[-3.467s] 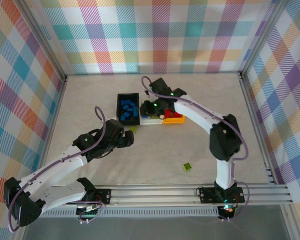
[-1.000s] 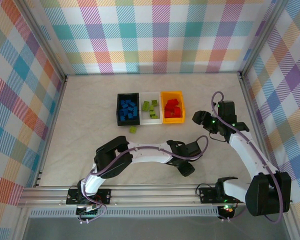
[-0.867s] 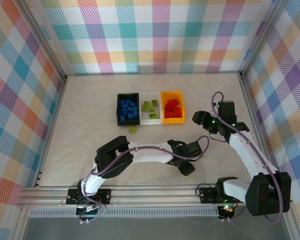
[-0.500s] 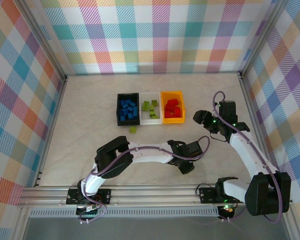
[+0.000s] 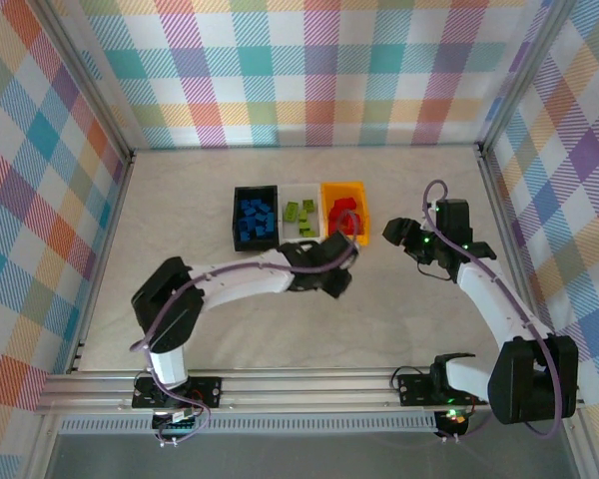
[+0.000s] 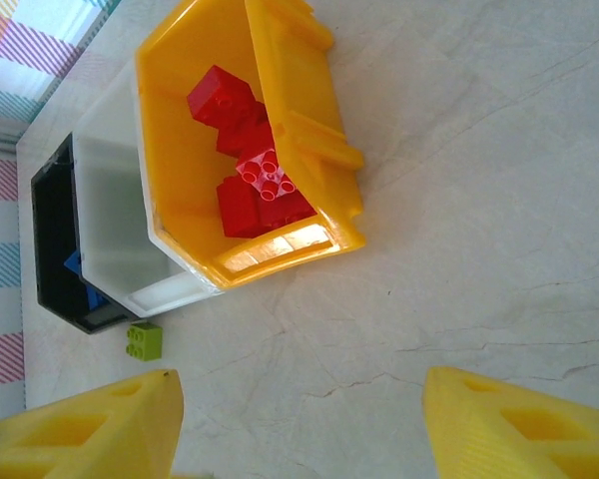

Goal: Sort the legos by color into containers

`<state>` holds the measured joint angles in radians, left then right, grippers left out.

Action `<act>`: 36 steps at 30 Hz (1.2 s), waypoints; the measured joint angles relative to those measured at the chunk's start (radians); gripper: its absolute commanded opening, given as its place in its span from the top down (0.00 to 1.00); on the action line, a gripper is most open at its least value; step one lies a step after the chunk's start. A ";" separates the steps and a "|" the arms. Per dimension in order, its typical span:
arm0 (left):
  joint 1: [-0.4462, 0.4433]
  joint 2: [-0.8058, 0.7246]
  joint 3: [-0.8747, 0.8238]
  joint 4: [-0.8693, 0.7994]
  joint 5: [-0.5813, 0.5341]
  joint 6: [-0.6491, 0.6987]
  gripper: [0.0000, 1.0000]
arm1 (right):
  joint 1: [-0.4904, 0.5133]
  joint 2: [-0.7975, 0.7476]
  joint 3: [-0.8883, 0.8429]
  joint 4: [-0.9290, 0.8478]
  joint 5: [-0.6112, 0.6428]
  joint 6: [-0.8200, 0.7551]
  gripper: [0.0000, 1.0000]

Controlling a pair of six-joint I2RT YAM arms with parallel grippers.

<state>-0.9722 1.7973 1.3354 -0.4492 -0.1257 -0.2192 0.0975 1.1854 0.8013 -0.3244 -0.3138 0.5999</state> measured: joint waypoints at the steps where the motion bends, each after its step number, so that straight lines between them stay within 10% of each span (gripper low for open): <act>1: 0.034 -0.004 0.014 0.000 -0.011 -0.014 0.65 | 0.000 0.004 -0.001 0.004 -0.005 0.000 0.35; 15: 0.311 0.347 0.584 -0.185 -0.137 -0.138 0.57 | 0.000 0.011 -0.008 0.026 -0.029 0.006 0.35; 21: 0.337 0.442 0.695 -0.297 -0.156 -0.158 0.25 | 0.000 0.011 -0.010 0.026 -0.033 0.006 0.35; 36: 0.255 -0.129 0.027 -0.170 -0.072 -0.198 0.21 | 0.000 0.030 -0.013 0.064 -0.056 0.007 0.34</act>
<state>-0.7170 1.6688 1.3621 -0.6193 -0.1974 -0.4168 0.0975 1.2156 0.7887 -0.2607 -0.3695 0.6067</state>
